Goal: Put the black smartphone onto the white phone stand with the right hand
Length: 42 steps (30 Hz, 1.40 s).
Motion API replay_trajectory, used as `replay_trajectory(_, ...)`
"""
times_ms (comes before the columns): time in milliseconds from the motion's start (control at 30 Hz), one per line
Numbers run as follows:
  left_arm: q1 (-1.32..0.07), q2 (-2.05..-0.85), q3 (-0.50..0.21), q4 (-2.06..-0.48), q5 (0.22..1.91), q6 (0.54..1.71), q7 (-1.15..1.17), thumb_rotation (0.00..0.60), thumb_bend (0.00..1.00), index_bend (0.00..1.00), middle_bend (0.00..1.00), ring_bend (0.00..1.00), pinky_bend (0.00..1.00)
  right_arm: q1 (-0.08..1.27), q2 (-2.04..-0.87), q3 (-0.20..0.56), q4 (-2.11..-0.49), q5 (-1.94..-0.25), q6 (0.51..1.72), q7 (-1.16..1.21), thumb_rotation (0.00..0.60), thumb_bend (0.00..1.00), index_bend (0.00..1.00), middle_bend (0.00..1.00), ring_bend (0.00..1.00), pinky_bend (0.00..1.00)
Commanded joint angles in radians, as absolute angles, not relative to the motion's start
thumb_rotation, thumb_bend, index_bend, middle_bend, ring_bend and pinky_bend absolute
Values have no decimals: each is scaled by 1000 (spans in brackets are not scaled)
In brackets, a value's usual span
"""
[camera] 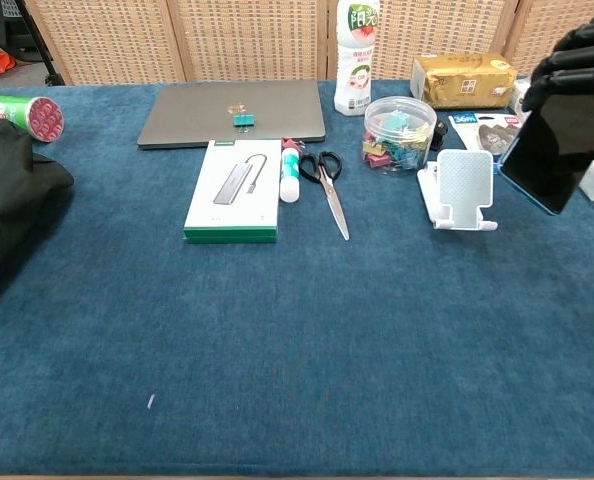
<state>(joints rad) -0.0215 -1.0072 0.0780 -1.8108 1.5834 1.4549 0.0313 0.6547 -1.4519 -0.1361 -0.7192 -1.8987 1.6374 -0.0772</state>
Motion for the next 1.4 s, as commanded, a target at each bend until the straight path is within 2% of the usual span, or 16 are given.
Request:
replay_trajectory(33,-23,-999,75,-1812,1578,1453,18,600,0,0,0,0,64,733,-1389,-80,-935,-1887,1495,-338,600,301,631,521,454,441)
replay_trajectory(233,-33,-984,69,-1812,1575,1444,-6,600,0,0,0,0,64,757,-1383,-49,-1040,-1898,1417,-579,600,311,631,519,454,441)
replay_trajectory(333,-35,-971,70,-1809,1575,1441,-31,600,0,0,0,0,64,777,-1405,-11,-1094,-1881,1328,-789,600,311,631,518,454,441)
replay_trajectory(533,-36,-961,70,-1801,1575,1441,-59,600,0,0,0,0,64,794,-1418,-8,-1106,-1912,1239,-1017,600,311,631,510,454,441)
replay_trajectory(933,-48,-960,66,-1804,1554,1413,-53,600,0,0,0,0,64,805,-1453,0,-1037,-1900,1178,-1006,600,311,631,503,452,441)
replay_trajectory(1000,-49,-960,66,-1805,1553,1412,-51,600,0,0,0,0,64,807,-1451,-4,-1033,-1907,1180,-993,600,285,631,501,452,441)
replay_trajectory(1067,-48,-961,66,-1805,1552,1413,-49,600,0,0,0,0,64,811,-1446,-12,-1024,-1920,1185,-973,600,260,631,498,448,441)
replay_trajectory(1400,-48,-966,67,-1808,1552,1412,-38,600,0,0,0,0,64,825,-1461,-77,-898,-2019,1237,-896,600,260,631,489,429,441)
